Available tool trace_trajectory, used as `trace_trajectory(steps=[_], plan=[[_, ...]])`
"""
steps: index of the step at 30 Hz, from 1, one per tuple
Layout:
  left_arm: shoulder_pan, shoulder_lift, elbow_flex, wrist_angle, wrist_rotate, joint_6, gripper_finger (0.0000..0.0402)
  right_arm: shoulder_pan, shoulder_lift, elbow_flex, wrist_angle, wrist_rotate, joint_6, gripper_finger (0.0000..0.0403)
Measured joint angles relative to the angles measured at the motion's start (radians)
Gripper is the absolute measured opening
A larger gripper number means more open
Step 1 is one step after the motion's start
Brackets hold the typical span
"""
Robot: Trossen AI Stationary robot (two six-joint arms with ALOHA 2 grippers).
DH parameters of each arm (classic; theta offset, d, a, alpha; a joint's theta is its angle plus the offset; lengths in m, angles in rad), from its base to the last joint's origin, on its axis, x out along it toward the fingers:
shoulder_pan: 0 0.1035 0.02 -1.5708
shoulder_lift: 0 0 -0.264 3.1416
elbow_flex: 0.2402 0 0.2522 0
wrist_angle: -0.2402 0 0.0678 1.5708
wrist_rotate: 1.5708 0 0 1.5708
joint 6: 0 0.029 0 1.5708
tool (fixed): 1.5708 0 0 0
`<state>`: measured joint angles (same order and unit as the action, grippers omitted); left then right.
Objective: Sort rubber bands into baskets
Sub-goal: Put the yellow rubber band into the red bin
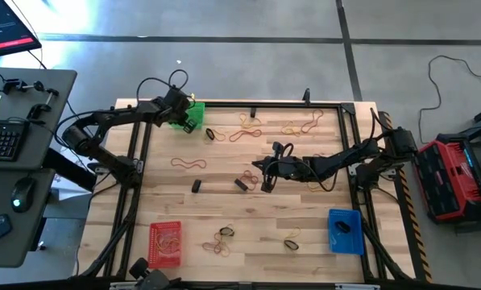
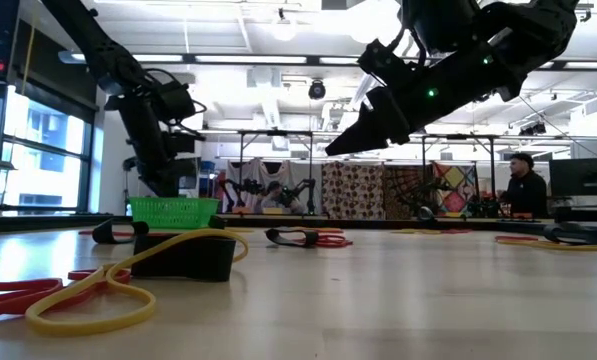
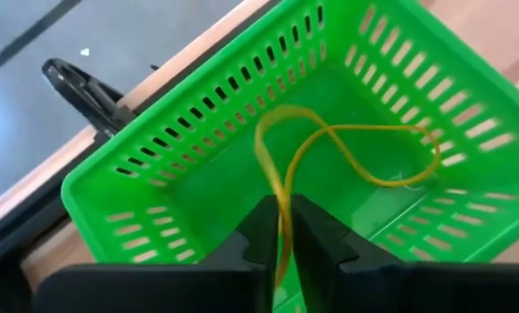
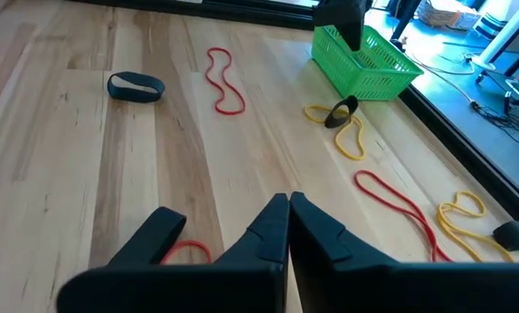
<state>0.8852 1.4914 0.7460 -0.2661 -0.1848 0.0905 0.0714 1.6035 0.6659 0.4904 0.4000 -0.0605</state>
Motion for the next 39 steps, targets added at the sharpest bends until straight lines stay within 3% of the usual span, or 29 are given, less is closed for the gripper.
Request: trace_trajectory(steps=[7,11,18,21,26,32,39], plan=[[0.000,0.000,0.000,0.000,0.000,0.018,0.0100,-0.034,0.001,0.000,0.000,-0.050,0.000,0.0000],[0.000,0.000,0.000,0.001,-0.006,0.017,0.0110,-0.057,0.001,0.000,0.000,-0.070,0.004,0.0000],[-0.010,-0.058,-0.004,0.016,0.022,0.042,0.0047,-0.067,0.002,0.000,-0.017,-0.094,0.030,0.0000],[-0.024,-0.121,-0.046,0.121,0.036,0.032,0.0009,-0.067,0.027,0.000,-0.012,-0.094,0.031,0.0000],[-0.065,-0.233,-0.112,0.225,0.116,-0.016,0.0008,-0.067,0.096,0.000,0.055,-0.095,0.053,0.0000],[-0.175,-0.357,-0.173,0.271,0.119,-0.046,0.0001,-0.067,0.134,-0.001,0.107,-0.113,0.062,0.0000],[-0.357,-0.472,-0.310,0.508,0.120,-0.081,0.0000,-0.066,0.130,-0.001,0.121,-0.122,0.068,0.0000]])
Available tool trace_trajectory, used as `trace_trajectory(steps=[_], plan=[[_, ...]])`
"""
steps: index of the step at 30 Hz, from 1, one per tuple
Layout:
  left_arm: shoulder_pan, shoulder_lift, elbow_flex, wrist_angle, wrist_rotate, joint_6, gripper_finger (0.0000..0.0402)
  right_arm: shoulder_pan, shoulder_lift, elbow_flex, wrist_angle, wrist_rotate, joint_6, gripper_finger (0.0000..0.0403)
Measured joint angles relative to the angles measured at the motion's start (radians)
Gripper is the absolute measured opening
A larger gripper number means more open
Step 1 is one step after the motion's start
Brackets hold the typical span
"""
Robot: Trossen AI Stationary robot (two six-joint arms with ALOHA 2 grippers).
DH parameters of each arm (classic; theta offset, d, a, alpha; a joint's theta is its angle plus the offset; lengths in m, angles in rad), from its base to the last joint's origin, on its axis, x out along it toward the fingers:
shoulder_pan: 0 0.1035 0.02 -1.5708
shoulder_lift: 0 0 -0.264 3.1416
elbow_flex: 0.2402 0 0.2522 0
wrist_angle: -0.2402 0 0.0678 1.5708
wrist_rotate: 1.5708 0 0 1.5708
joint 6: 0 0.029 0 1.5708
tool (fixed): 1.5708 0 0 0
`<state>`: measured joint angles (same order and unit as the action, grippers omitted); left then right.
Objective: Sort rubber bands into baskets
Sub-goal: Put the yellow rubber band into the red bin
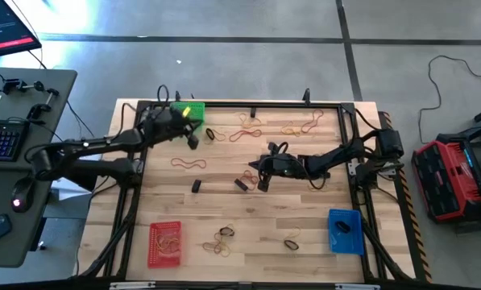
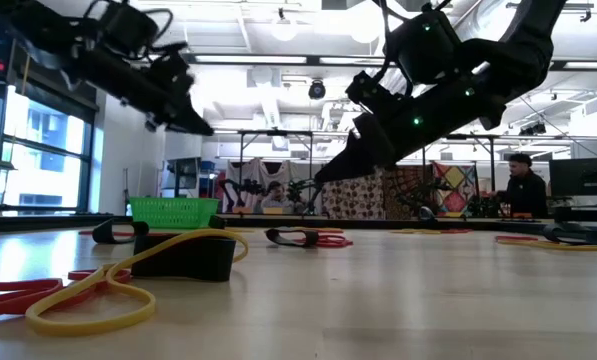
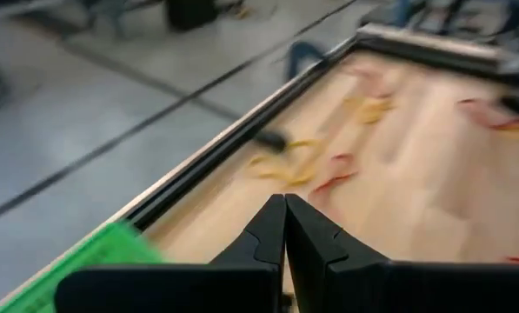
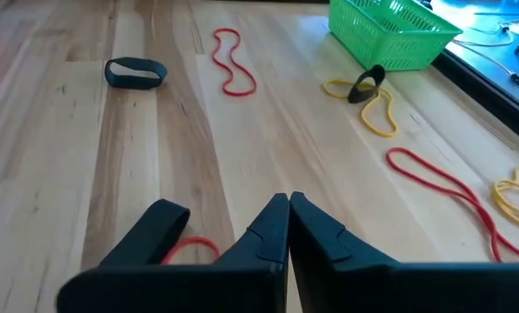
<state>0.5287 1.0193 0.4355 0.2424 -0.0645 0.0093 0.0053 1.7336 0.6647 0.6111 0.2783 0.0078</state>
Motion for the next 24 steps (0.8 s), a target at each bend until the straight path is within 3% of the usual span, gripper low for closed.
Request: trace_trajectory(steps=[11,24], plan=[[-0.276,-0.033,-0.120,0.219,-0.001,0.028,0.0000,0.002,-0.012,0.001,-0.022,0.001,0.041,0.0000],[-0.410,-0.031,-0.129,0.252,-0.037,0.039,0.0000,-0.001,-0.200,0.001,-0.517,0.006,0.222,0.0000]])
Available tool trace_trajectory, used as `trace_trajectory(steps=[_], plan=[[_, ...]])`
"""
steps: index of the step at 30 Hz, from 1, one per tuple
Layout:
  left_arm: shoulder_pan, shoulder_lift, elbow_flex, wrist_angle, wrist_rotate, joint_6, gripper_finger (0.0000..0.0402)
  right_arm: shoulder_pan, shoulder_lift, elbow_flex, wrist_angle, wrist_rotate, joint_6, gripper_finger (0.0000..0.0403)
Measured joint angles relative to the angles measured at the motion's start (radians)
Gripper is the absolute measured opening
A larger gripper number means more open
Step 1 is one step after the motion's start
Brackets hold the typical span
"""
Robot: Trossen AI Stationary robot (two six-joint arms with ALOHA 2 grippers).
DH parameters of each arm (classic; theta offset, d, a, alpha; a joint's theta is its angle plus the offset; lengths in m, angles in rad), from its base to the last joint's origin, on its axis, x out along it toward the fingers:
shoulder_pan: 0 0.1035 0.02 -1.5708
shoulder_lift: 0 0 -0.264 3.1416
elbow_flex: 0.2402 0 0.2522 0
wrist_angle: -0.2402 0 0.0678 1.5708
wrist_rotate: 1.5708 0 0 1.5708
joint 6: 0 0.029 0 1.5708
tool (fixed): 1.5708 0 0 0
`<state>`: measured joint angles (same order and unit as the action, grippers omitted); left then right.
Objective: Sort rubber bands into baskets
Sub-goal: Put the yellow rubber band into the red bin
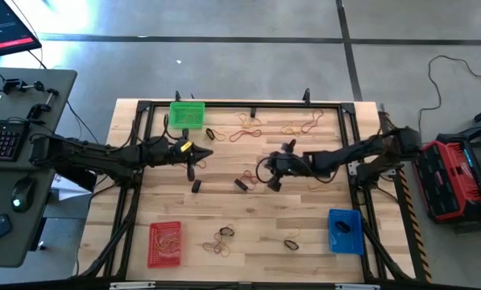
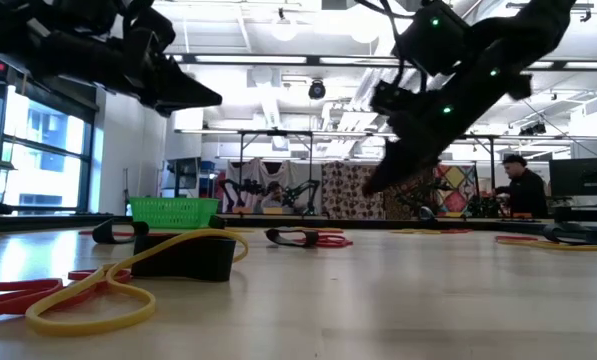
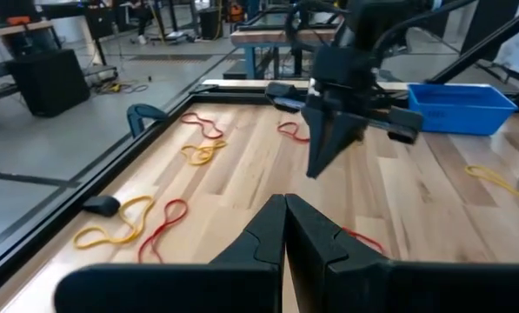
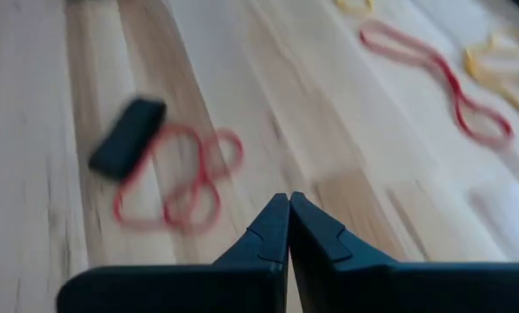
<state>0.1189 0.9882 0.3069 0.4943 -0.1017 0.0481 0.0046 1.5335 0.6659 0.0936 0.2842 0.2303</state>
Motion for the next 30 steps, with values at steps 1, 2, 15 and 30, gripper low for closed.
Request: trace_trajectory(steps=[1,2,15,30], plan=[[-0.004,0.000,0.000,0.003,0.000,-0.001,0.0000,0.000,-0.021,0.000,-0.058,0.000,0.027,0.0000],[-0.007,0.000,0.000,0.008,0.000,-0.001,0.0000,0.000,-0.042,0.000,-0.115,0.000,0.055,0.0000],[-0.038,0.008,0.000,0.025,0.000,0.001,0.0000,0.000,-0.236,0.000,-0.621,0.034,0.291,0.0001],[-0.068,0.101,0.001,0.030,0.014,0.006,0.0000,-0.042,-0.251,0.027,-0.933,-0.006,0.287,0.0125]])
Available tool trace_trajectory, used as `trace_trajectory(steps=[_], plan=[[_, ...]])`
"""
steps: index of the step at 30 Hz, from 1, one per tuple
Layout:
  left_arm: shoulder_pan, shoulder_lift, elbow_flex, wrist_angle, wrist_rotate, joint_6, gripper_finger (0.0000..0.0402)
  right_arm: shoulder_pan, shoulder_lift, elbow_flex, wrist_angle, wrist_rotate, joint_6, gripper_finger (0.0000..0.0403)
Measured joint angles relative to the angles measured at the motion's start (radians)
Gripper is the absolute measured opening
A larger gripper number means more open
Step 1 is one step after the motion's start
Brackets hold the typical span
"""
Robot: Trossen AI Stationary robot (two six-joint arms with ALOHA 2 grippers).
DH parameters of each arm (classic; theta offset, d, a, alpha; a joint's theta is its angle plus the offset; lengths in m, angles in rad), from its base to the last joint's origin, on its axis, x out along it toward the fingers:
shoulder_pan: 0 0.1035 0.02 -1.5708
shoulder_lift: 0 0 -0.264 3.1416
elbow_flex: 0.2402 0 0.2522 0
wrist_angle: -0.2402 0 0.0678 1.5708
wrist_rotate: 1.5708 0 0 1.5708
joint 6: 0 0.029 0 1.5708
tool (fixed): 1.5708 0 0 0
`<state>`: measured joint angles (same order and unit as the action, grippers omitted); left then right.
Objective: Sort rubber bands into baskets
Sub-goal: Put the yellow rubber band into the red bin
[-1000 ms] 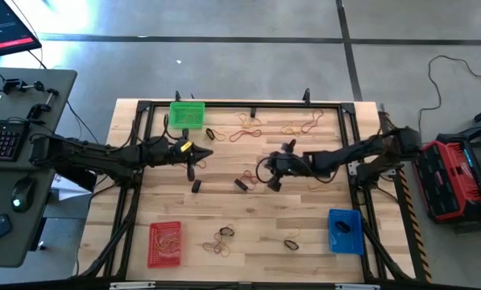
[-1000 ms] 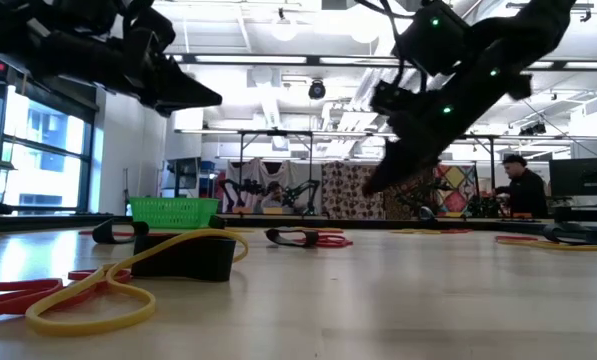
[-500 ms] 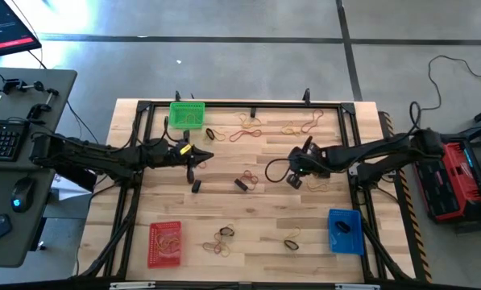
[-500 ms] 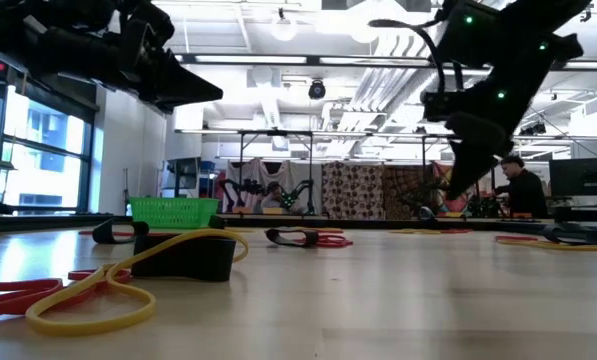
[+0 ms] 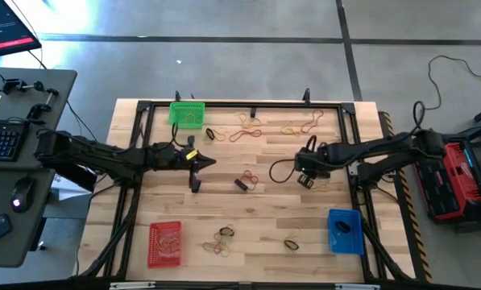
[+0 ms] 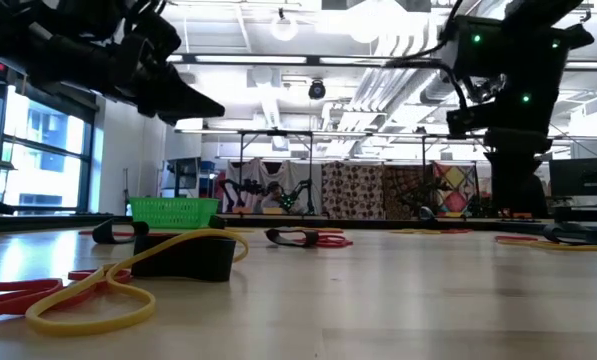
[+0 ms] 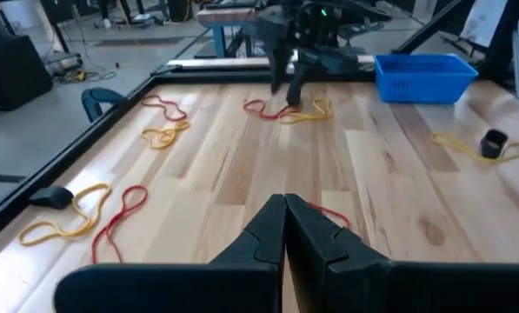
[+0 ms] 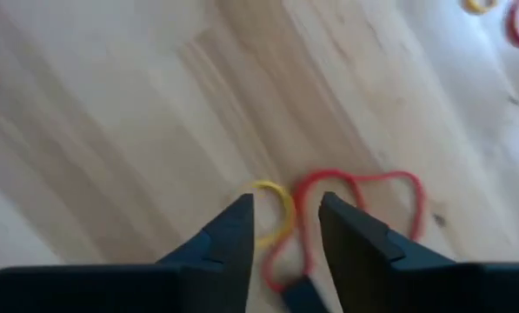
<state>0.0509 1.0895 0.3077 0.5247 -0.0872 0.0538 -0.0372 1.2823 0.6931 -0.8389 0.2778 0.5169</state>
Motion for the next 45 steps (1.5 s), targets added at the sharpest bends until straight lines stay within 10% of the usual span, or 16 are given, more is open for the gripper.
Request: trace_trajectory(steps=[24,34,45], plan=[[0.001,0.055,0.003,0.029,-0.007,-0.050,0.0000,-0.271,0.003,-0.004,0.012,-0.111,-0.251,0.0138],[0.106,-0.032,0.213,-0.495,-0.005,-0.038,0.0000,-0.271,0.003,-0.004,0.220,-0.162,-0.293,0.0138],[0.480,-0.018,0.503,-1.025,0.034,0.096,0.0000,-0.271,0.003,-0.004,0.501,-0.192,-0.361,0.0138]])
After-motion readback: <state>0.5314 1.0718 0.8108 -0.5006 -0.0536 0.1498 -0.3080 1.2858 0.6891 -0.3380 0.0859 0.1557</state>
